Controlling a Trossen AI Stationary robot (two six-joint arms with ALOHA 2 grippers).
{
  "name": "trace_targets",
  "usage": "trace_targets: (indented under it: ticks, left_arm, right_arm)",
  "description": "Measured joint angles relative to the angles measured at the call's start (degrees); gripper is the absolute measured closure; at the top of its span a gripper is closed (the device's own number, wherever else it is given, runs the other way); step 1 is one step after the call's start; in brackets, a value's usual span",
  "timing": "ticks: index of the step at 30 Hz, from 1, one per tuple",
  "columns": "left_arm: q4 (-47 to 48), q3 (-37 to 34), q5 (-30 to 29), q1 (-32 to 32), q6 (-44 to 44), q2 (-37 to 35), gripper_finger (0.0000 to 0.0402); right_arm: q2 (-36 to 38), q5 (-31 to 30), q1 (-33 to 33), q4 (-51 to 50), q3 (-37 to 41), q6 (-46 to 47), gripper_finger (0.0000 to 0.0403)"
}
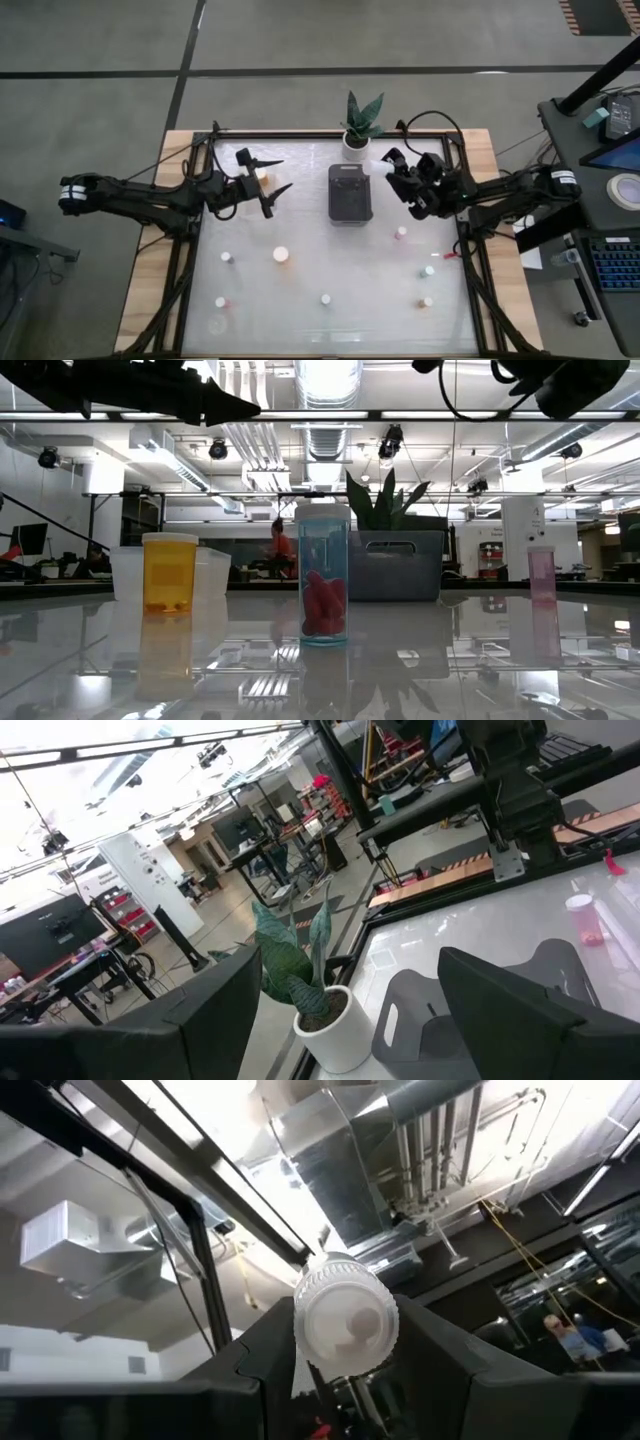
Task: Pick and place medicine bottles into bin by pill shape (circle, oval)
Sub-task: Put the top right transparent pill bottle into the black bin
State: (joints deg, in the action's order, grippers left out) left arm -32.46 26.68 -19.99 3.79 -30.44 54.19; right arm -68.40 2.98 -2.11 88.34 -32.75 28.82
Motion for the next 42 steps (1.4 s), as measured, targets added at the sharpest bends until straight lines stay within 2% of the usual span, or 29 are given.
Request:
trace_targets:
  ticks: [5,8,11,15,19,22,24,29,32,34,36,37,39,40,42]
  left_arm:
    - [0.0,0.0,0.0,0.0,0.0,0.0,0.0116]
    - [0.0,0.0,0.0,0.0,0.0,0.0,0.0116]
    - [0.0,0.0,0.0,0.0,0.0,0.0,0.0116]
    - [0.0,0.0,0.0,0.0,0.0,0.0,0.0116]
    - [0.0,0.0,0.0,0.0,0.0,0.0,0.0116]
    - [0.0,0.0,0.0,0.0,0.0,0.0,0.0116]
    - [0.0,0.0,0.0,0.0,0.0,0.0,0.0116]
    - [0.0,0.0,0.0,0.0,0.0,0.0,0.0116]
    - [0.0,0.0,0.0,0.0,0.0,0.0,0.0116]
    - [0.0,0.0,0.0,0.0,0.0,0.0,0.0116]
    - [0.0,0.0,0.0,0.0,0.0,0.0,0.0116]
    - [0.0,0.0,0.0,0.0,0.0,0.0,0.0116]
    - [0.0,0.0,0.0,0.0,0.0,0.0,0.0116]
    - [0.0,0.0,0.0,0.0,0.0,0.0,0.0116]
    - [0.0,0.0,0.0,0.0,0.0,0.0,0.0116]
  right_arm:
    - [1.1,-3.0,0.0,-8.2,-1.2,1.1,0.0266]
    - [2.5,-6.2,0.0,-20.4,-3.5,0.9,0.0266]
    - [4.5,-10.9,0.0,-40.1,-8.0,-0.5,0.0266]
    - [5.9,-21.5,0.0,-74.7,-18.2,-1.0,0.0266]
    - [4.3,-31.0,-0.1,-106.0,-29.4,4.6,0.0266]
    - [2.0,-33.0,-0.1,-121.6,-35.9,9.4,0.0266]
    - [0.4,-33.0,-0.1,-128.1,-38.8,10.9,0.0266]
    - [-1.4,-31.6,-0.1,-133.8,-43.2,11.2,0.0266]
    - [-1.5,-19.0,-0.1,-130.4,-43.6,5.6,0.0266]
    - [-1.5,-16.1,0.2,-125.6,-43.5,3.6,0.0266]
    - [-1.2,-17.4,0.2,-123.6,-43.4,4.2,0.0266]
    - [-0.9,-15.9,0.1,-122.7,-43.4,2.8,0.0266]
    - [-0.9,-7.5,-0.1,-121.4,-43.6,-1.8,0.0266]
    - [-1.0,-7.3,-0.1,-121.0,-43.7,-2.2,0.0266]
    - [-1.1,-14.7,0.4,-121.1,-43.7,1.2,0.0266]
